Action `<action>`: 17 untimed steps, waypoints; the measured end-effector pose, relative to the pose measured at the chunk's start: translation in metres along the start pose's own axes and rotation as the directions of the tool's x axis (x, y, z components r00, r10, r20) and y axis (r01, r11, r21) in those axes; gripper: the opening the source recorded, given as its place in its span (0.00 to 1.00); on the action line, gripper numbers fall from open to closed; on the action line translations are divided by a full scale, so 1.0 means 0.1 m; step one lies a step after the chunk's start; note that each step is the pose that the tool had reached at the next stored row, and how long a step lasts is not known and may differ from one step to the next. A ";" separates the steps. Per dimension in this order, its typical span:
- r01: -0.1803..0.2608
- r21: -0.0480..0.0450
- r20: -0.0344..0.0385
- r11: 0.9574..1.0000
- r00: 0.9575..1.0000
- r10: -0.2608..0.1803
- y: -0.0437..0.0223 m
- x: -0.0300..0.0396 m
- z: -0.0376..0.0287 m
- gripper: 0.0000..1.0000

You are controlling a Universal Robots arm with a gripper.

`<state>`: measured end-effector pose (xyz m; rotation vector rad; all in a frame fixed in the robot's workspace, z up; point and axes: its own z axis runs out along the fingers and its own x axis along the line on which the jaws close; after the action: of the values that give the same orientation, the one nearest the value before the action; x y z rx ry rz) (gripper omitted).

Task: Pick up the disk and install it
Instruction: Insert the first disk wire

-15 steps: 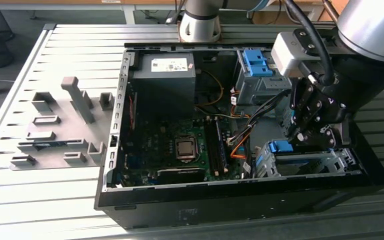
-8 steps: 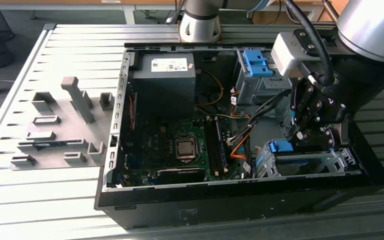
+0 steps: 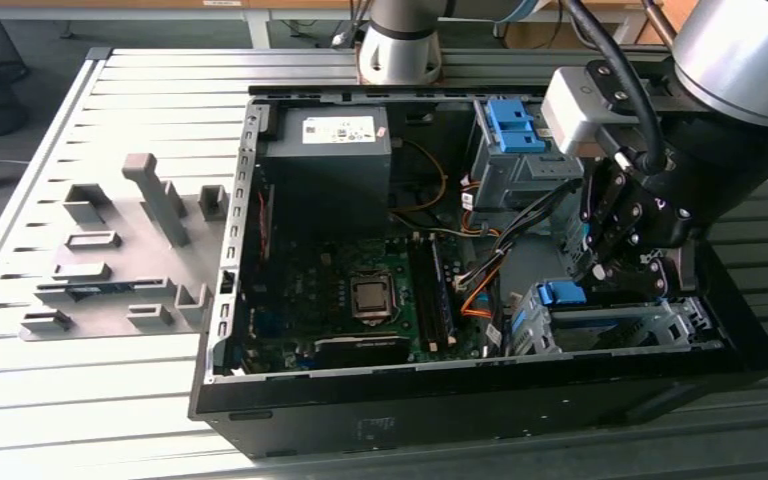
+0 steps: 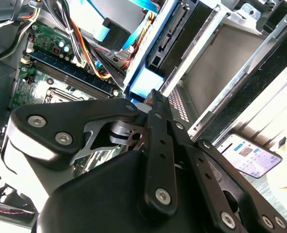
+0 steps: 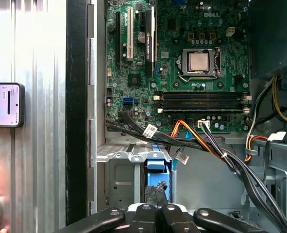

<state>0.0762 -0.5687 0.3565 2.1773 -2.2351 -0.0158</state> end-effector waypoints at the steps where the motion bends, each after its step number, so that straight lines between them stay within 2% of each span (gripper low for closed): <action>1: 0.000 0.000 0.000 1.000 1.000 0.000 0.000 0.000 0.000 0.11; 6: 0.000 0.000 0.000 1.000 1.000 0.000 -0.007 0.000 0.003 0.11; 9: 0.000 0.000 0.000 1.000 1.000 0.000 -0.068 -0.002 0.002 0.11; 13: 0.000 0.000 0.000 1.000 1.000 0.000 -0.183 -0.005 0.002 0.11; 17: 0.000 0.000 0.000 1.000 1.000 0.000 -0.193 -0.005 0.001 0.11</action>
<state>0.0956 -0.5687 0.3560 2.1769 -2.2351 -0.0162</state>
